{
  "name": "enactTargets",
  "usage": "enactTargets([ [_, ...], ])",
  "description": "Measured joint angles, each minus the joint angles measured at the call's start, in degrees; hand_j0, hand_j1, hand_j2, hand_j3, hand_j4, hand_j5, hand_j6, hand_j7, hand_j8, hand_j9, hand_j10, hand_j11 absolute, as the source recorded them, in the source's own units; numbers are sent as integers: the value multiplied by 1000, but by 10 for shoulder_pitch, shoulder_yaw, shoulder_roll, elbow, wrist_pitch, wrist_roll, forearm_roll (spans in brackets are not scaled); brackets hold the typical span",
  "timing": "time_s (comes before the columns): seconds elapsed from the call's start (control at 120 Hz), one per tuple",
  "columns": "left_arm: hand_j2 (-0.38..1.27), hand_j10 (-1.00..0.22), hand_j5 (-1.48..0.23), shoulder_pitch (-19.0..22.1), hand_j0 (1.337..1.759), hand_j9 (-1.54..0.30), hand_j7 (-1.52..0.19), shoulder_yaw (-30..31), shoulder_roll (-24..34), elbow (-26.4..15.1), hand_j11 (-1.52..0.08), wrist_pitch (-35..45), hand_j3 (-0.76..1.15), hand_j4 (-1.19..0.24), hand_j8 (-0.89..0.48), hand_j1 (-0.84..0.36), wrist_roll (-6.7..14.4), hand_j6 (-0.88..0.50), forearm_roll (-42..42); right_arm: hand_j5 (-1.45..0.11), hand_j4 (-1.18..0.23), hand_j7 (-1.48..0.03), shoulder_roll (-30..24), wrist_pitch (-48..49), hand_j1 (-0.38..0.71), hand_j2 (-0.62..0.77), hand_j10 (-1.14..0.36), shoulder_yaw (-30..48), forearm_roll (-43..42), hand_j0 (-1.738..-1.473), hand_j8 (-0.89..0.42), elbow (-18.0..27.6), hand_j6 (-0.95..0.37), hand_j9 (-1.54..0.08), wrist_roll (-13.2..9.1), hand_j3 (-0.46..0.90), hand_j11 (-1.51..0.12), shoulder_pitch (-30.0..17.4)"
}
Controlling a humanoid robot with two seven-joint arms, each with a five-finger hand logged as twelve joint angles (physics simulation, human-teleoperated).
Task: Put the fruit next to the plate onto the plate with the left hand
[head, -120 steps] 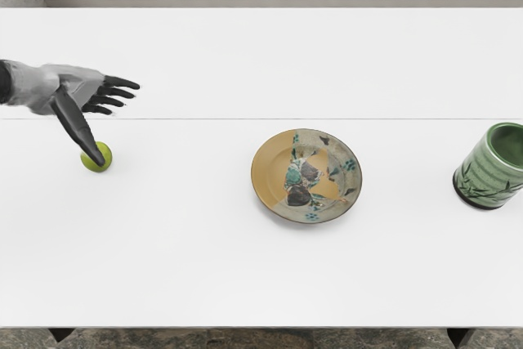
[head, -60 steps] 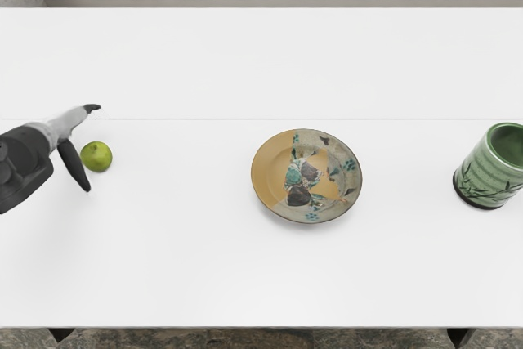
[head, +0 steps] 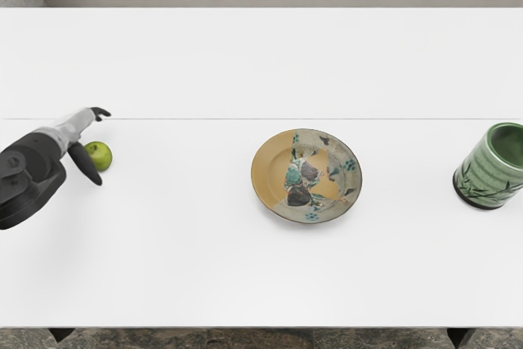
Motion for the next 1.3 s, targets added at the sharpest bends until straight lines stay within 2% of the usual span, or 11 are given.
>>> enactTargets([
  [0.2,53,-251,-320,14,1658,-320,-320,0,0,0,-319,1,0,-251,-252,58,0,-253,-2,0,0,0,0,0,-349,0,0,-1,0,-1658,0,0,0,0,0,0,0,0],
  [1.133,101,-482,-623,12,1658,-622,-623,-3,3,-13,-622,1,0,-482,-483,-221,0,-482,-6,0,0,0,0,0,-349,0,0,-1,-1,-1658,0,0,0,0,1,0,0,-1],
  [1.3,112,-521,-666,13,1658,-673,-665,-3,-1,-13,-673,1,0,-525,-487,-256,0,-526,-5,0,0,0,0,0,-349,0,0,-1,-1,-1658,0,0,0,0,2,0,0,-1],
])
